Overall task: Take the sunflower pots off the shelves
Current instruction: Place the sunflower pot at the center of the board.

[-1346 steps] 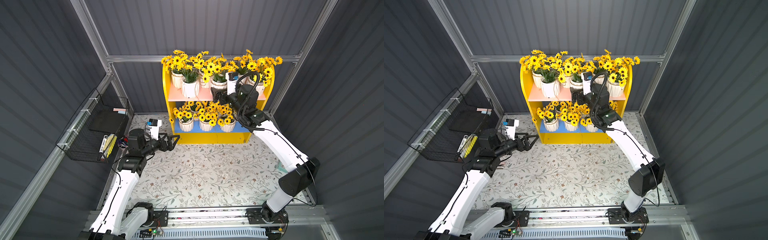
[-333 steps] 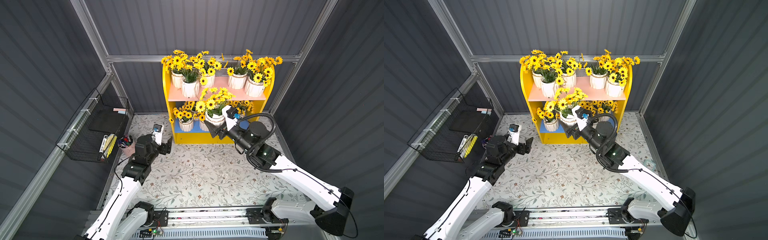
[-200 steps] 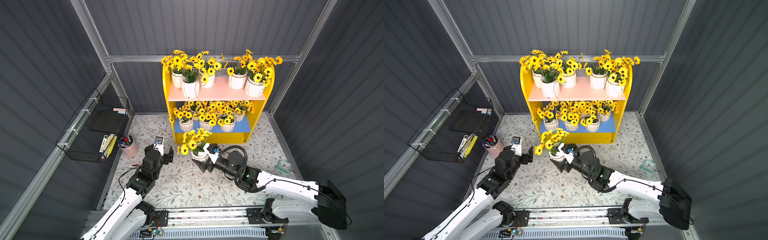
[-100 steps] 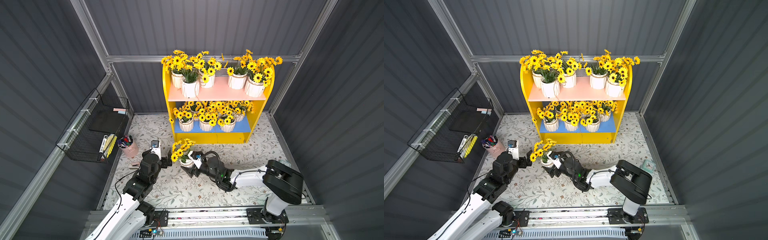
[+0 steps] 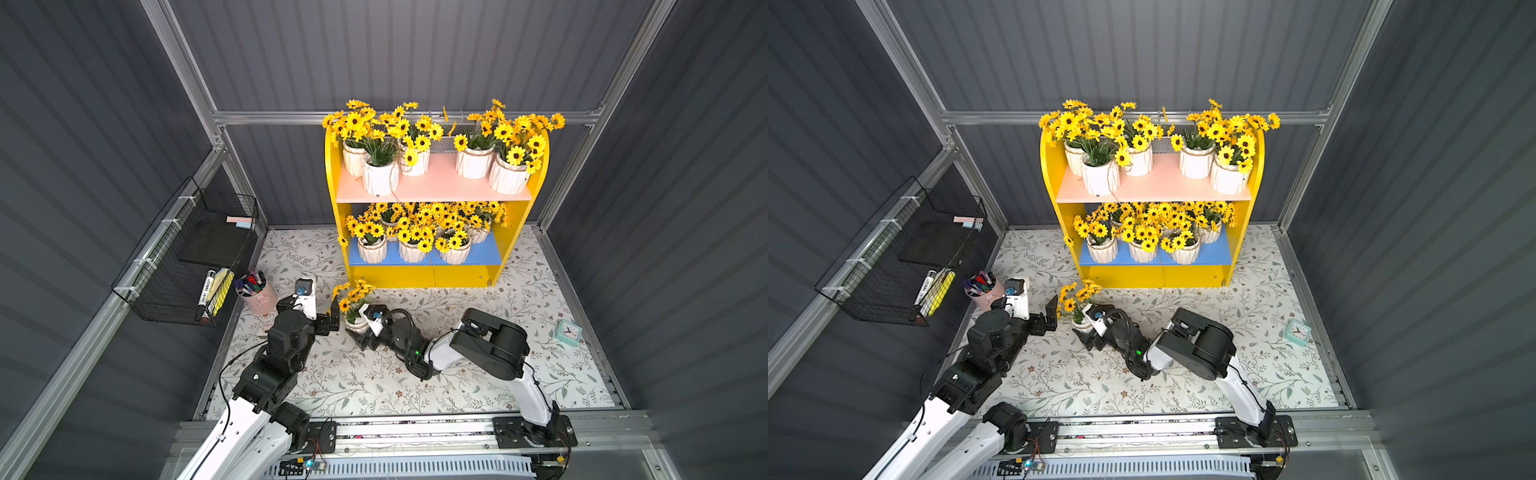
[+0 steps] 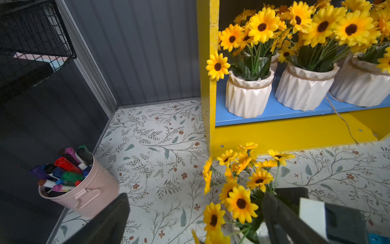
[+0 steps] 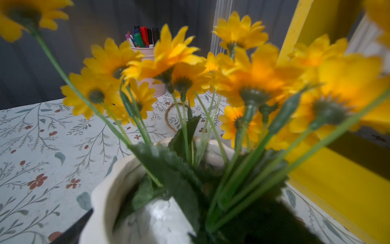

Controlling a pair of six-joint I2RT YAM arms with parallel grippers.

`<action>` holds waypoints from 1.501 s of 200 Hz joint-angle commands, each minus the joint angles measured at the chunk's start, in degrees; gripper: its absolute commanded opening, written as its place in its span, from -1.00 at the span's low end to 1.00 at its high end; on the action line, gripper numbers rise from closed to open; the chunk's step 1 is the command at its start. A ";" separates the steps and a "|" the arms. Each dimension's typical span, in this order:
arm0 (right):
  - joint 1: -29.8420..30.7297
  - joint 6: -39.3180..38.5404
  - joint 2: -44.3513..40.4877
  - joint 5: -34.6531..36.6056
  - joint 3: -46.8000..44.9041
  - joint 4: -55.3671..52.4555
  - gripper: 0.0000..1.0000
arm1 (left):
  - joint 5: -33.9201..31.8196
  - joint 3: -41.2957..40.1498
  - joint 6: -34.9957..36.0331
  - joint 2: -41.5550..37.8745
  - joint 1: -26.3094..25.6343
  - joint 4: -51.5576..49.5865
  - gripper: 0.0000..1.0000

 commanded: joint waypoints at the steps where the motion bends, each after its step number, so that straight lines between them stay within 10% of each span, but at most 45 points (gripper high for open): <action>1: -1.11 -1.37 2.05 0.62 3.10 9.67 -0.75 | -0.08 0.99 2.17 -0.73 0.05 0.10 0.99; 76: -4.20 2.89 10.61 -3.55 8.18 5.32 -0.56 | -0.31 -0.15 3.33 -0.56 0.07 1.41 0.99; 116: -4.00 3.29 9.47 -3.26 6.51 1.71 0.97 | -0.36 -0.55 3.25 -0.35 0.05 1.52 0.99; 300: -4.36 1.29 -13.71 -3.92 -8.64 -16.03 0.98 | 4.58 3.55 2.24 0.63 0.05 -2.49 0.99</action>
